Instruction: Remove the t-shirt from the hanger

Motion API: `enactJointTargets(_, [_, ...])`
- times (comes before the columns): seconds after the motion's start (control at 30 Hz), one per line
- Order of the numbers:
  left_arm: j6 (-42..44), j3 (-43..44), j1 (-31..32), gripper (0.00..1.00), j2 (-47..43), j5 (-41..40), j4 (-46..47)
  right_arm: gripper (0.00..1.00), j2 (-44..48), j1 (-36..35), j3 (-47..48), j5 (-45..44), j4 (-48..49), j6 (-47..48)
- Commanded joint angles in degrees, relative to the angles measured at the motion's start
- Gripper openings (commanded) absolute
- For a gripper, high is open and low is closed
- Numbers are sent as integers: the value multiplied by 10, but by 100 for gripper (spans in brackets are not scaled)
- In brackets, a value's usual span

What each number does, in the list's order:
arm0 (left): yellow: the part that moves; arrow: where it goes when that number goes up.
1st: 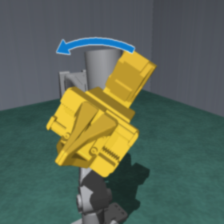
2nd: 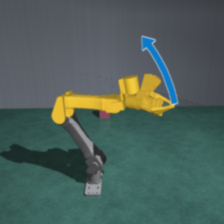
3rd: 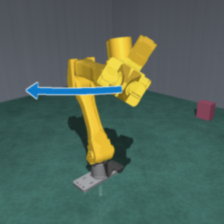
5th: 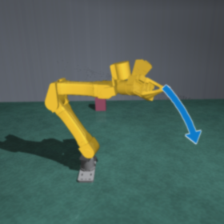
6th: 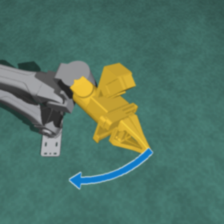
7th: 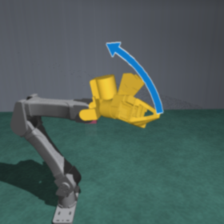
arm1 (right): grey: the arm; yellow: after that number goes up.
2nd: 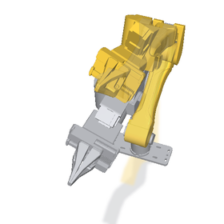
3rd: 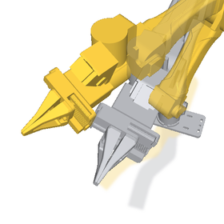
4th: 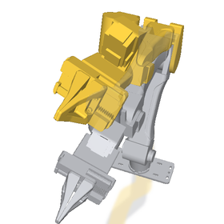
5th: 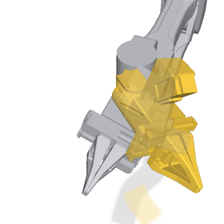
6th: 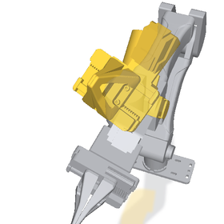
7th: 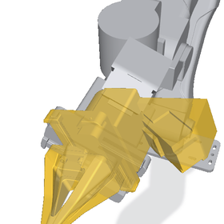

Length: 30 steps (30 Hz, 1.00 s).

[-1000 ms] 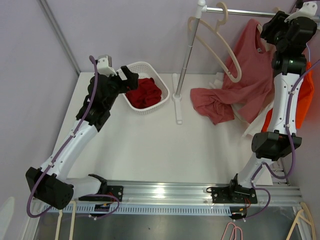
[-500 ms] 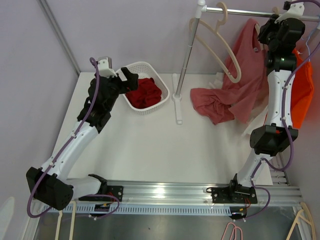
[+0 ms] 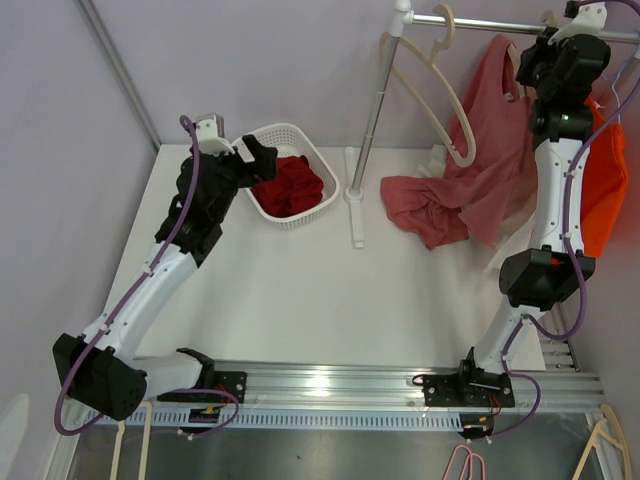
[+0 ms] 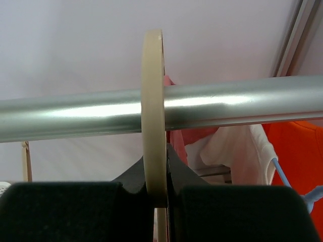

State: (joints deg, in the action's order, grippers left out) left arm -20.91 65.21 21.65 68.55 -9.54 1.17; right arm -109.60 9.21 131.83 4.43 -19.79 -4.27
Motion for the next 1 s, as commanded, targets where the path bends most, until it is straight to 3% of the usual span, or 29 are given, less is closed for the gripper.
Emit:
enactJointTargets(0.0, [11,-5,5,99,-18,12,25,2,37,-2,29,16,34,2])
enactJointTargets(0.3, [31,-3,25,99,-30,-9,30,1,98,-4,12,23,10,0])
enactJointTargets(0.5, [31,-7,36,100,-58,-14,29,0,193,-6,-117,23,41,-28])
enactJointTargets(0.7, [45,-11,83,99,-86,-15,33,0,254,-12,-175,-15,-15,-78])
enactJointTargets(0.83, [136,-29,181,100,-112,-115,68,0,306,-42,-231,-194,-90,-149])
enactJointTargets(0.97, [196,-69,250,99,-157,-95,130,0,370,-118,-291,-359,-129,-186])
